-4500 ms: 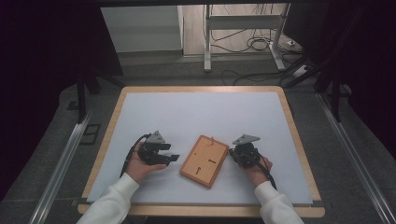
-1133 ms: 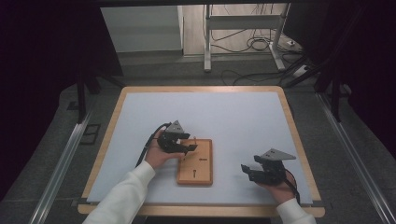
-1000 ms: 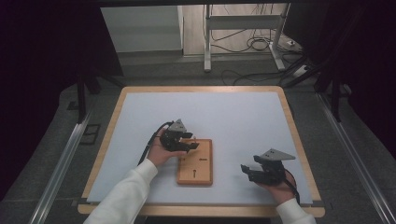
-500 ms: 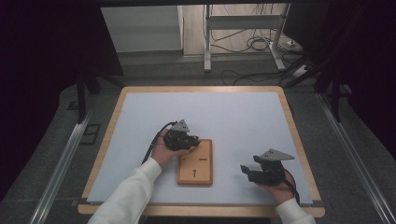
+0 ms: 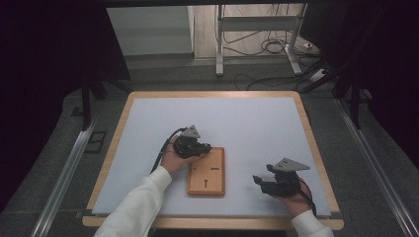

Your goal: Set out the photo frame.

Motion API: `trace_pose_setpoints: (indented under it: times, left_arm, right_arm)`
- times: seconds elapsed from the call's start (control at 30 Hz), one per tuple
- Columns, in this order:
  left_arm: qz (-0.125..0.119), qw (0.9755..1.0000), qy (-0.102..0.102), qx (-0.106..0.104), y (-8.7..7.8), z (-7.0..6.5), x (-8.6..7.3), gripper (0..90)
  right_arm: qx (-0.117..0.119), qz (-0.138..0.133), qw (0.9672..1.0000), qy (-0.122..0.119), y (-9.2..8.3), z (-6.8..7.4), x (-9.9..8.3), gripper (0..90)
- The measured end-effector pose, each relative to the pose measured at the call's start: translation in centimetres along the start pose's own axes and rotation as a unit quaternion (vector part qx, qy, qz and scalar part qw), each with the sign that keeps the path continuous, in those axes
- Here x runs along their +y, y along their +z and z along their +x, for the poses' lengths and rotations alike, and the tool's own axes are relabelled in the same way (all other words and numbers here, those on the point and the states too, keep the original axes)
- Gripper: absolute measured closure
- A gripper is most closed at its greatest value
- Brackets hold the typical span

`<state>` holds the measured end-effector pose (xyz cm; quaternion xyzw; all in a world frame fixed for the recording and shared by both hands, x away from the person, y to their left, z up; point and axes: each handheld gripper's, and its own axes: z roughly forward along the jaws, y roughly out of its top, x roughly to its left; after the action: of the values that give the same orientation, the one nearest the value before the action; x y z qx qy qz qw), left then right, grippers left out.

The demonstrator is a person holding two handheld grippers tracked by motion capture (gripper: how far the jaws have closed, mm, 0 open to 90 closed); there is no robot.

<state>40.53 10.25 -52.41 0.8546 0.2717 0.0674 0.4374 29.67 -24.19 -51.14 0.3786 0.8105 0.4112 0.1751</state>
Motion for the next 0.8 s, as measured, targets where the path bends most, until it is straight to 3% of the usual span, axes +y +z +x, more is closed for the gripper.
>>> trace_pose_setpoints:
  times: [0.2, 0.4, 0.5, 0.8]
  left_arm:
    - [0.012, 0.9997, -0.014, -0.014, 0.0, 0.3, 0.3, 83.8]
    - [0.019, 0.9991, -0.024, -0.029, 0.0, 0.7, 0.5, 83.2]
    - [0.020, 0.9988, -0.029, -0.033, 0.0, 0.8, 0.5, 83.0]
    - [0.021, 0.9979, -0.038, -0.049, 0.0, 1.4, 0.5, 82.9]
  right_arm:
    - [0.000, 0.001, 0.9999, -0.011, 0.1, 0.2, 0.0, 30.7]
    - [-0.007, -0.008, 0.9987, -0.051, -0.1, 1.7, 0.6, 24.4]
    - [-0.012, -0.010, 0.9971, -0.075, -0.2, 2.9, 1.0, 20.7]
    - [0.007, -0.004, 0.9890, -0.148, 0.2, 6.4, 1.6, 15.6]
